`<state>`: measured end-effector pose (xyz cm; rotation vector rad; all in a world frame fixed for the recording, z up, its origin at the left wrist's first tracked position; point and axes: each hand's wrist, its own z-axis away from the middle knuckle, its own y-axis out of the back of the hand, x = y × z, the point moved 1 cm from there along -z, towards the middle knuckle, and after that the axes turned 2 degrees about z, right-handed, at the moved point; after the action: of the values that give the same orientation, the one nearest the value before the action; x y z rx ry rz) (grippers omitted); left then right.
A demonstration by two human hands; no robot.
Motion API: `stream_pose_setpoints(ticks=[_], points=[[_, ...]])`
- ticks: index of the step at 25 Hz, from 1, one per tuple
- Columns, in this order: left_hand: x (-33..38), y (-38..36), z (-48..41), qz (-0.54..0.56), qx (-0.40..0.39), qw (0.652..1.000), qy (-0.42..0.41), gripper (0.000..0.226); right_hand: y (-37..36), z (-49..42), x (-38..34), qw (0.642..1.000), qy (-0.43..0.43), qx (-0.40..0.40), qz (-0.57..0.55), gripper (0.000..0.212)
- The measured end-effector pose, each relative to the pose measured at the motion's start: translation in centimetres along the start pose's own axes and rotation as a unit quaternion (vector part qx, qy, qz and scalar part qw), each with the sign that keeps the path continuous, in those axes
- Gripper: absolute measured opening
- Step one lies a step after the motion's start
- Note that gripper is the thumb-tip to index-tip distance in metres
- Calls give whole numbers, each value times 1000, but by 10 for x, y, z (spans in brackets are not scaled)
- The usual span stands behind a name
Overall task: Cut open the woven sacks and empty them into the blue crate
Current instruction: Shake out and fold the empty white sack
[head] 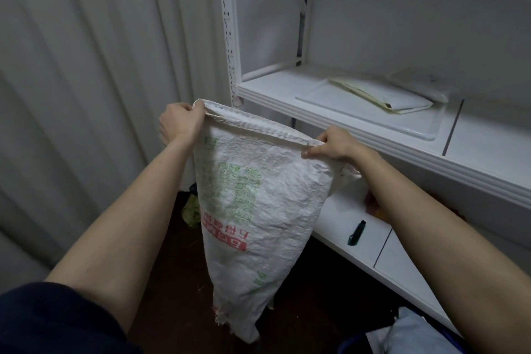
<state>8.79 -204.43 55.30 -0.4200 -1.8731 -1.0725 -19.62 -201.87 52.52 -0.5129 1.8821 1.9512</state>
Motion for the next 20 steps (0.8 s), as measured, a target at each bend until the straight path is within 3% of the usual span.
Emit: stream_pose_setpoints(ticks=[1,3,5,6,8,10,13,17,20], points=[[-1,2,-1,-13,3,1000,-7,34,1,0,-1,999,15,34,-12,14],[-4,4,-8,-4,-22,999,-38,32,4,-3,-2,992,38,107,-52,29],[-10,5,-19,61,-121,987,-84,30,6,-8,-5,989,25,124,-80,48],[-15,5,-23,118,-205,968,-87,29,8,-10,-6,990,9,117,-72,52],[-27,6,-26,179,-381,903,-82,51,13,-16,-8,995,-19,97,-24,36],[-39,1,-21,151,-465,861,-137,62,16,-18,-12,996,-9,84,-1,16],[-54,-6,-25,148,-435,873,-166,85,17,-25,-13,995,38,91,6,16],[-52,-5,-27,211,-499,836,-84,79,23,-35,-7,994,65,81,14,19],[-36,-3,-27,171,-450,862,-158,75,27,-39,-5,993,71,86,24,16]])
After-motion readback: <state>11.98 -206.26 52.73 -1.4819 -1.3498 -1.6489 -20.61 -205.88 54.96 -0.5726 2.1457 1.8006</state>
